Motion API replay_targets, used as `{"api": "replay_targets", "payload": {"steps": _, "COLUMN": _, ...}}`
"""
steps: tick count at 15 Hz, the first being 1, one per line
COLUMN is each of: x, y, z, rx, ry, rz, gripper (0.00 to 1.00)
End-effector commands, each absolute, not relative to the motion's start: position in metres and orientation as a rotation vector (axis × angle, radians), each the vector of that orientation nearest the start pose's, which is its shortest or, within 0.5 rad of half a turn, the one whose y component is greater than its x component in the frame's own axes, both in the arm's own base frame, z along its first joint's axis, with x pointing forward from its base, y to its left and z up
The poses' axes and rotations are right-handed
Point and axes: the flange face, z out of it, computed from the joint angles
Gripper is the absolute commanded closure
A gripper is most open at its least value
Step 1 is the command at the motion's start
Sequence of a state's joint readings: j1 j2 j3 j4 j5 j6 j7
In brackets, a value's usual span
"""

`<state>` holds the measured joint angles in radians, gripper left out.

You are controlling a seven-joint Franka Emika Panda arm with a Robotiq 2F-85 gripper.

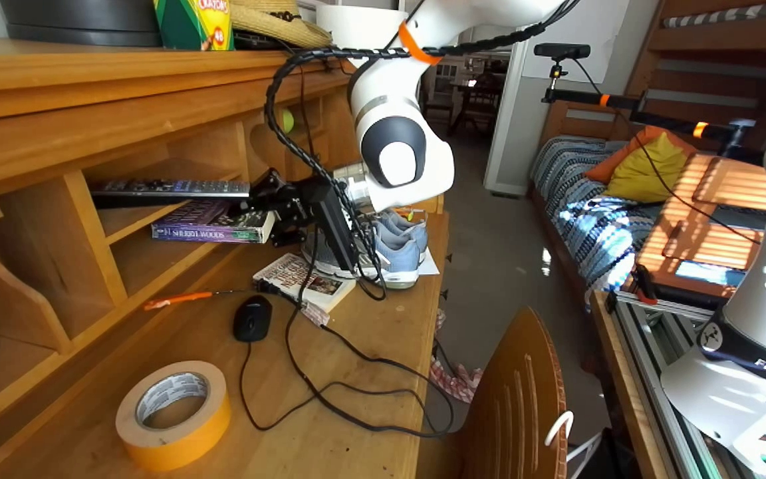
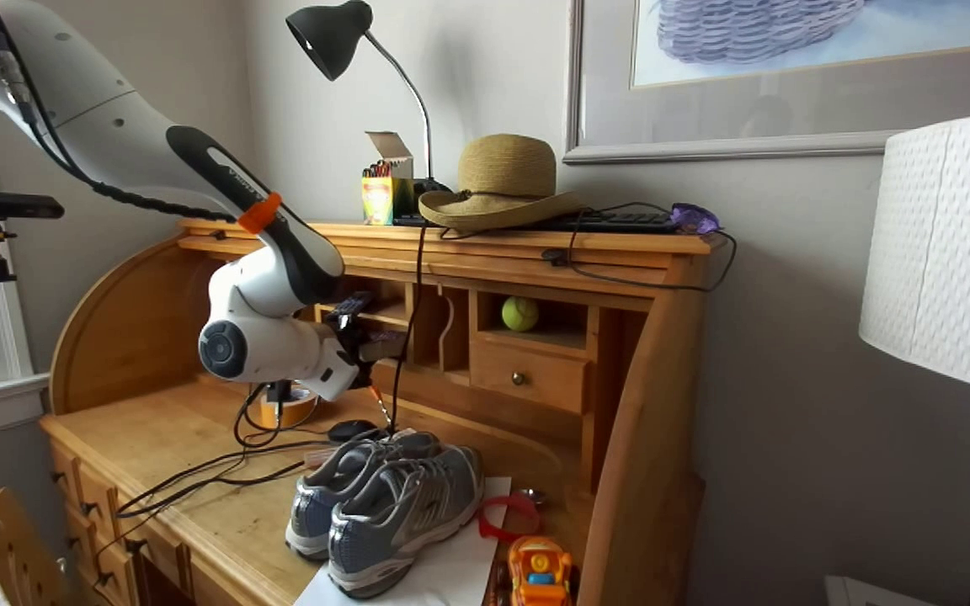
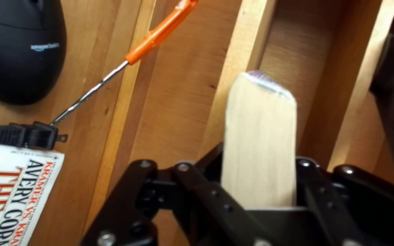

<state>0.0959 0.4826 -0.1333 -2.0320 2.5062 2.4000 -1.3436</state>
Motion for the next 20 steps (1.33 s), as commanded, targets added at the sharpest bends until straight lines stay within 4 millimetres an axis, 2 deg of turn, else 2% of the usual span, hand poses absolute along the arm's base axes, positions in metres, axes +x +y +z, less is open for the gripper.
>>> {"api": "replay_targets", "payload": {"steps": 1, "x": 0.590, "y": -0.017, "z": 0.205, "rx": -1.767, "ry": 0.918, "rz": -0.940, "gripper": 0.91}}
{"api": "replay_targets", "payload": {"steps": 6, "x": 0.601, "y": -0.013, "z": 0.204, "rx": -1.772, "ry": 0.923, "rz": -0.936, "gripper": 0.91}}
{"api": "replay_targets", "payload": {"steps": 12, "x": 0.616, "y": 0.002, "z": 0.200, "rx": -1.777, "ry": 0.921, "rz": -0.915, "gripper": 0.91}}
{"api": "replay_targets", "payload": {"steps": 20, "x": 0.631, "y": 0.003, "z": 0.197, "rx": -1.763, "ry": 0.953, "rz": -0.903, "gripper": 0.91}}
